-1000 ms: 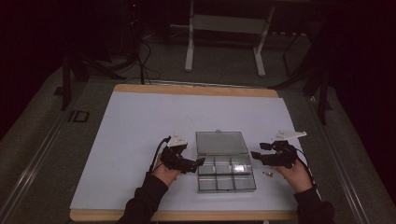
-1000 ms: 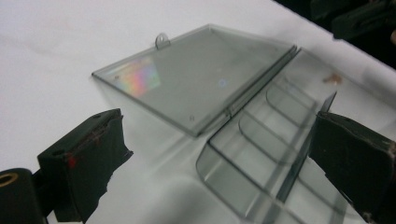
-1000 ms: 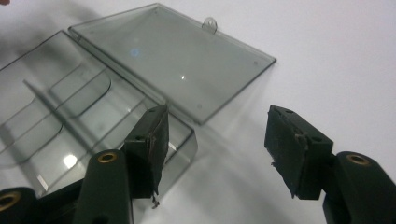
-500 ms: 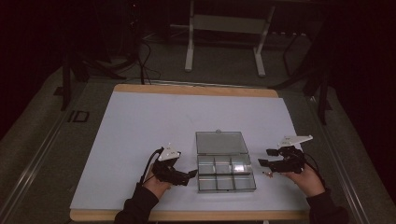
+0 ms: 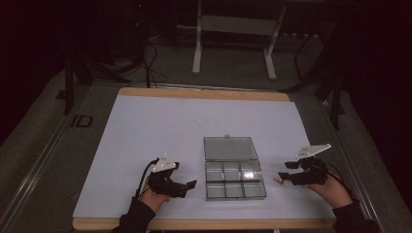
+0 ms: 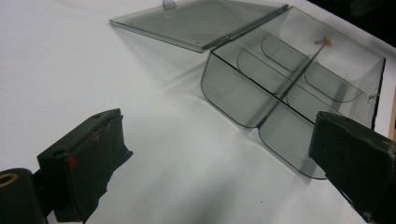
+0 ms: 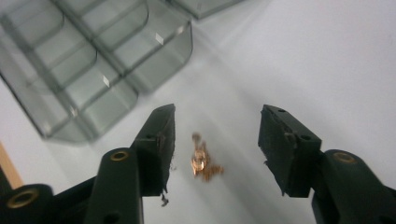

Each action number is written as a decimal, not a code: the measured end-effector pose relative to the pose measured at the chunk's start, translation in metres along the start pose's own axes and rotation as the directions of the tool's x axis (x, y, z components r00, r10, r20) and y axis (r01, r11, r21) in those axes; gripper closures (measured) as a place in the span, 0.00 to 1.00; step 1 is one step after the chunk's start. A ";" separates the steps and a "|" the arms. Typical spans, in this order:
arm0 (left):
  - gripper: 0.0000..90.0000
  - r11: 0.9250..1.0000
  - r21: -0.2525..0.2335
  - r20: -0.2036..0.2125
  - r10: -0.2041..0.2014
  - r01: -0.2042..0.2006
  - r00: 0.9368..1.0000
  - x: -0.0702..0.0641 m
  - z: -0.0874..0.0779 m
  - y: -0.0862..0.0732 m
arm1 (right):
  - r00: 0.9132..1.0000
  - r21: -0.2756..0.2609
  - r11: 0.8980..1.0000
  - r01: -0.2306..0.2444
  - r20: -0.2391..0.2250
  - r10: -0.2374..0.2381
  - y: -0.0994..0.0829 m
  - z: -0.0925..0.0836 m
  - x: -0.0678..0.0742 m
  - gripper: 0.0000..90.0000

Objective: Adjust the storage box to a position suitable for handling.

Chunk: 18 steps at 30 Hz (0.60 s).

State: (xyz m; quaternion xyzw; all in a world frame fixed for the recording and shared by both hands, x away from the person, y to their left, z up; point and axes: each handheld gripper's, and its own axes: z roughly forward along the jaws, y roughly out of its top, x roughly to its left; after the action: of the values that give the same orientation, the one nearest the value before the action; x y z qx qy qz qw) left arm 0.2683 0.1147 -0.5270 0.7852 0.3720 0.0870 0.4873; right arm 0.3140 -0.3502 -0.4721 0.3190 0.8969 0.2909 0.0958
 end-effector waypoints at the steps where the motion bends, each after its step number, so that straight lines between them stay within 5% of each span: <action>1: 0.05 1.000 -0.004 0.002 -0.004 0.004 1.000 0.000 -0.002 -0.001 | 1.000 0.018 1.000 0.018 0.003 -0.019 -0.001 0.000 0.001 0.52; 8: 0.05 1.000 -0.005 -0.023 -0.001 0.001 1.000 -0.003 -0.010 -0.010 | 0.998 0.117 0.991 0.066 -0.009 -0.065 -0.009 0.001 0.000 0.56; 18: 0.05 1.000 0.006 0.002 0.024 -0.024 1.000 -0.010 -0.007 -0.013 | 0.997 0.233 0.969 0.078 -0.039 -0.070 -0.010 0.023 -0.001 0.62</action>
State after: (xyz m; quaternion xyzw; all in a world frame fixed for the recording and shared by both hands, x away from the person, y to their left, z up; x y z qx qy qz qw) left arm 0.2506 0.1162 -0.5320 0.7913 0.3623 0.0911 0.4841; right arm 0.3178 -0.3461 -0.4969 0.2898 0.9376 0.1843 0.0545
